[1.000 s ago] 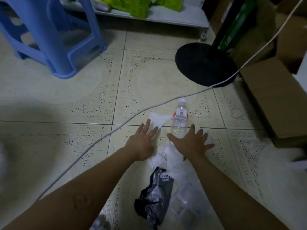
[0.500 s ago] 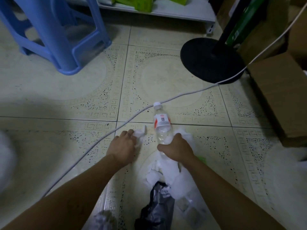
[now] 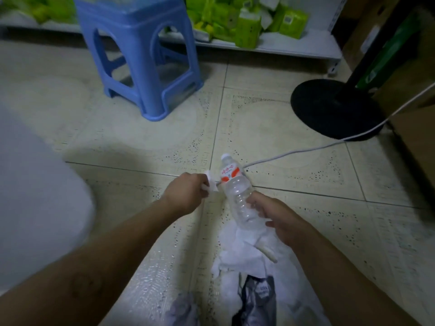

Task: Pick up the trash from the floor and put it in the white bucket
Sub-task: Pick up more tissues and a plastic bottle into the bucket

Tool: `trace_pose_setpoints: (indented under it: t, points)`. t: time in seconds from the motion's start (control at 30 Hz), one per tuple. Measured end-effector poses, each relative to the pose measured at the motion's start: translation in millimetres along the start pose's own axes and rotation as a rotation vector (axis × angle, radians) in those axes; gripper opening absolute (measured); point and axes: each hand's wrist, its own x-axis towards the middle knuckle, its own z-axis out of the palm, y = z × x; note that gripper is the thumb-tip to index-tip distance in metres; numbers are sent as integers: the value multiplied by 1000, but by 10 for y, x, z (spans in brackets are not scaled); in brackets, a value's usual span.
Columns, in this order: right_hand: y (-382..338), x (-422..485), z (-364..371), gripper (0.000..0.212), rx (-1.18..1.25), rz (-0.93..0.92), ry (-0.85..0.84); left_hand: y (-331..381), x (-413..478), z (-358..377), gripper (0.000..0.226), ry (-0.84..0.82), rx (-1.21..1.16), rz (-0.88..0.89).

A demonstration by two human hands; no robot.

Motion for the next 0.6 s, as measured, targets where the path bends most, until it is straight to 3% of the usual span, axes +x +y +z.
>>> trace_pose_setpoints:
  t: [0.33, 0.47, 0.6]
  points:
    - [-1331, -860, 387, 24, -184, -419, 14, -99, -456, -1793, 19, 292, -59, -36]
    - [-2072, -1289, 818, 36, -338, -600, -5, -329, -774, -2681, 4, 447, -18, -47]
    - [-2671, -1640, 1431, 46, -462, -735, -31, -775, -1199, -3313, 16, 504, 29, -181]
